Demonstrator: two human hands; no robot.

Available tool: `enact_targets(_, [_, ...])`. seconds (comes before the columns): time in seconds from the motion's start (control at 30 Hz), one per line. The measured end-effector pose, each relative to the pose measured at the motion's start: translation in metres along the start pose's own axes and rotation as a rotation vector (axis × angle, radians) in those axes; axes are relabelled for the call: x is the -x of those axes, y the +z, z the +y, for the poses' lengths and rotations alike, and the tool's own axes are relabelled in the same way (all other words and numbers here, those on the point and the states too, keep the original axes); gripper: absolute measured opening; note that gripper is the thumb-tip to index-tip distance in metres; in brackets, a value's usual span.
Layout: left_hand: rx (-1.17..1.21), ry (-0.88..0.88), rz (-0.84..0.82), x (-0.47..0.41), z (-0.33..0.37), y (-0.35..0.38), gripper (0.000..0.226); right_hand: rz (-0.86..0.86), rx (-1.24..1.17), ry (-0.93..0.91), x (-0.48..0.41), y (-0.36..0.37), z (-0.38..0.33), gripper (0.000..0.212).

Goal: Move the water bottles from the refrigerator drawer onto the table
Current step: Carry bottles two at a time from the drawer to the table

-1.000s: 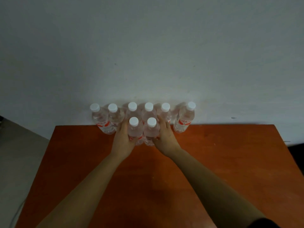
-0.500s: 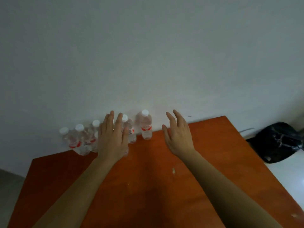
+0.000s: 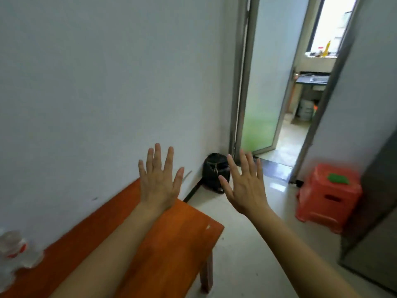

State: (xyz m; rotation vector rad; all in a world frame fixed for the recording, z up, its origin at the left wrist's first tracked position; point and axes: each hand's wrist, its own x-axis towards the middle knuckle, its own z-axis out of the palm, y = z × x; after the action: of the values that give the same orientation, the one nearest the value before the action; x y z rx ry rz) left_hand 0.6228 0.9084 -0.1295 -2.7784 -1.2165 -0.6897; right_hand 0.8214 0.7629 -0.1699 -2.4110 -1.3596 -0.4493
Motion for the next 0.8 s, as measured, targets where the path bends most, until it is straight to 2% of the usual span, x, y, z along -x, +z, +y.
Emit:
enact_targets(0.2, [0.1,0.337,-0.03,-0.037,0.198,0.044,0.07,0.083,0.065,0.321,0.054,-0.048,0.185,0.069])
enact_targets(0.5, [0.311,0.744,-0.061,-0.065,0.481,0.148,0.066,0.053,0.25,0.67,0.135,-0.09,0.423,0.071])
enact_targets(0.67, [0.364,0.895,-0.207,-0.066,0.646,0.186,0.068,0.022,0.406,0.857,0.176,-0.135,0.542,0.075])
enact_targets(0.8, [0.381,1.059,-0.296,-0.053,0.758,0.197,0.069,0.032,0.472,1.042,0.221,-0.172,0.61,0.078])
